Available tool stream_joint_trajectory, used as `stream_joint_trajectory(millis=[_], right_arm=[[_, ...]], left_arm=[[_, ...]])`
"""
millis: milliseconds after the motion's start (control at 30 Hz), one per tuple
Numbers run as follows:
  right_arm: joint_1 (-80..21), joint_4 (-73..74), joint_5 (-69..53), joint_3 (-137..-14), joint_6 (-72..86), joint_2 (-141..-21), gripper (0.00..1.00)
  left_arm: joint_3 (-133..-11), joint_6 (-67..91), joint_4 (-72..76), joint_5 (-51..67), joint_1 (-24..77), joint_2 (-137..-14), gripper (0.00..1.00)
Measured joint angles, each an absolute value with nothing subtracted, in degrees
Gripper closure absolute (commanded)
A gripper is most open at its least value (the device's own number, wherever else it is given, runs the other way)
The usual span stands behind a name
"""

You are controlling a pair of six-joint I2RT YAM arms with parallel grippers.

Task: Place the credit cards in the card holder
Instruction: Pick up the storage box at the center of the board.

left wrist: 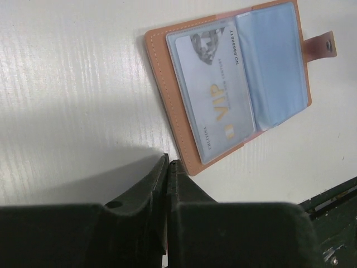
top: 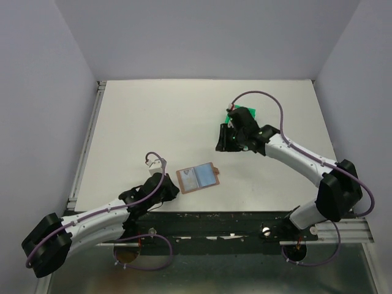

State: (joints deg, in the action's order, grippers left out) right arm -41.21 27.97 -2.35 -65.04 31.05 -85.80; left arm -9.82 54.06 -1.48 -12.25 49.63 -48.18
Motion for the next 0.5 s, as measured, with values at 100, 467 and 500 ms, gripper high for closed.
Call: stream_joint_trajectory(millis=[100,467,500], right_arm=[[-34.7,30.0,-1.5,-67.9,29.8,-87.2,0.55],[-23.3,34.6,0.6,-83.1,27.3,-100.1,0.52],[-22.3,35.2,0.9,-84.2,27.1,-100.6,0.51]], left_arm=[[-10.3,54.0,-3.3,-12.4,49.6,-47.0,0.80],[-12.4,53.1,-9.4,-12.8,49.6,-41.3,0.68],[-13.0,52.9,-10.3,-12.9,49.6,-40.3,0.68]])
